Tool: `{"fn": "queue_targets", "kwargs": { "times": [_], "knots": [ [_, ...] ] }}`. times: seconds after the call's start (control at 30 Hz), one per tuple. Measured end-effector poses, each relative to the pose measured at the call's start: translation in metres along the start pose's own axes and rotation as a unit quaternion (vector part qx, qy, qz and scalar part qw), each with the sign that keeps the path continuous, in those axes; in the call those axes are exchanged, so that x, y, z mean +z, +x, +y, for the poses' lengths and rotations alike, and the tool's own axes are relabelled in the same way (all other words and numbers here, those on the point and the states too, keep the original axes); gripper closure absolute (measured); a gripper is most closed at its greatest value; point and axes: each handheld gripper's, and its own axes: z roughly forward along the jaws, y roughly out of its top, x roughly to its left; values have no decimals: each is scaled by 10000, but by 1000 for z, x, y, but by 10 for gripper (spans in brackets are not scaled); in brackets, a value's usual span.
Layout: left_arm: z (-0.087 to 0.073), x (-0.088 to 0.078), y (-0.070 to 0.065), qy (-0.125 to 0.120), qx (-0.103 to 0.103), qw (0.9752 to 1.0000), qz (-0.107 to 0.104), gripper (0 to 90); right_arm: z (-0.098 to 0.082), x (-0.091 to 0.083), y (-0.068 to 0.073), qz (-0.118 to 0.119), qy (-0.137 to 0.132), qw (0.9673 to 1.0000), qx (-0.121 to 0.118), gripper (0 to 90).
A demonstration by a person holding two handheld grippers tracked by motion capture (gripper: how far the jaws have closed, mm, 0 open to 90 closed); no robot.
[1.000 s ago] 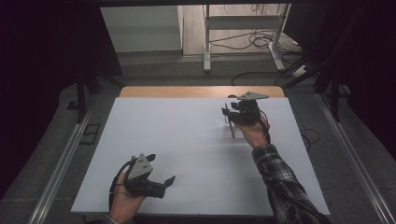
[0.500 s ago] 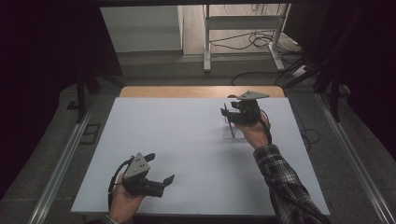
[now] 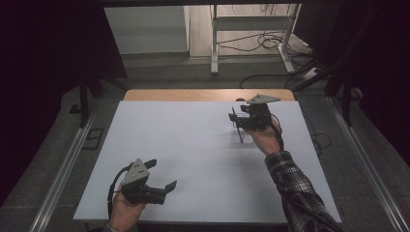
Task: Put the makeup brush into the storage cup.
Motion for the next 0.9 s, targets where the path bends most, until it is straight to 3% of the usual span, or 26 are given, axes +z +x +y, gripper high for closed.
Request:
{"fn": "queue_targets", "kwargs": {
  "times": [0.27, 0.9],
  "knots": [
    [-3, -5, 3, -31, -20, 9999, 119, 5, 3, -2, 3, 56, -2, 10000, -7, 302],
    [-4, -7, 4, -117, -76, 9998, 144, 0, 4, -16, 9, 130, -27, 9999, -22, 202]
  ]
}}
